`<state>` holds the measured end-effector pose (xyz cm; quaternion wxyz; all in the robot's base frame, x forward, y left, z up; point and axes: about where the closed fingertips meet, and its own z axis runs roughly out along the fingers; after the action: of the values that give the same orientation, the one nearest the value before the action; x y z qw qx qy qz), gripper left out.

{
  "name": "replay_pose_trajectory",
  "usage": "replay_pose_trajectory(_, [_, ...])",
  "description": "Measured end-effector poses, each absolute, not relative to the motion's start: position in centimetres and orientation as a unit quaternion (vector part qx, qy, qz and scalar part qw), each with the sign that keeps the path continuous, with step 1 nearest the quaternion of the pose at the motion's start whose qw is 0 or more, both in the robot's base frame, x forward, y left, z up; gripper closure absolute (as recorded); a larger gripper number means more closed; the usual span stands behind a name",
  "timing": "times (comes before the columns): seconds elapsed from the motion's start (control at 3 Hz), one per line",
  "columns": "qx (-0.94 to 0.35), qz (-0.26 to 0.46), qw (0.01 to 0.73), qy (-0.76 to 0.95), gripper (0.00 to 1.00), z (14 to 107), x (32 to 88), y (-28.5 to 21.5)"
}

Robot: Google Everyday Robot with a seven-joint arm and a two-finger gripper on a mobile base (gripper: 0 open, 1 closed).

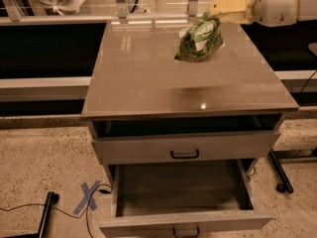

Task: Pick green jalapeno chip bag from middle drawer and place on counter

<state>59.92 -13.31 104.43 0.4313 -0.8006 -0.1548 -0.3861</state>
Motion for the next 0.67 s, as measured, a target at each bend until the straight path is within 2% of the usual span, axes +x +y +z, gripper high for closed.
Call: replay_pose_trajectory(0.67, [-0.817, -0.365, 0.424, -0.139, 0.3, 104.73, 58.29, -13.8])
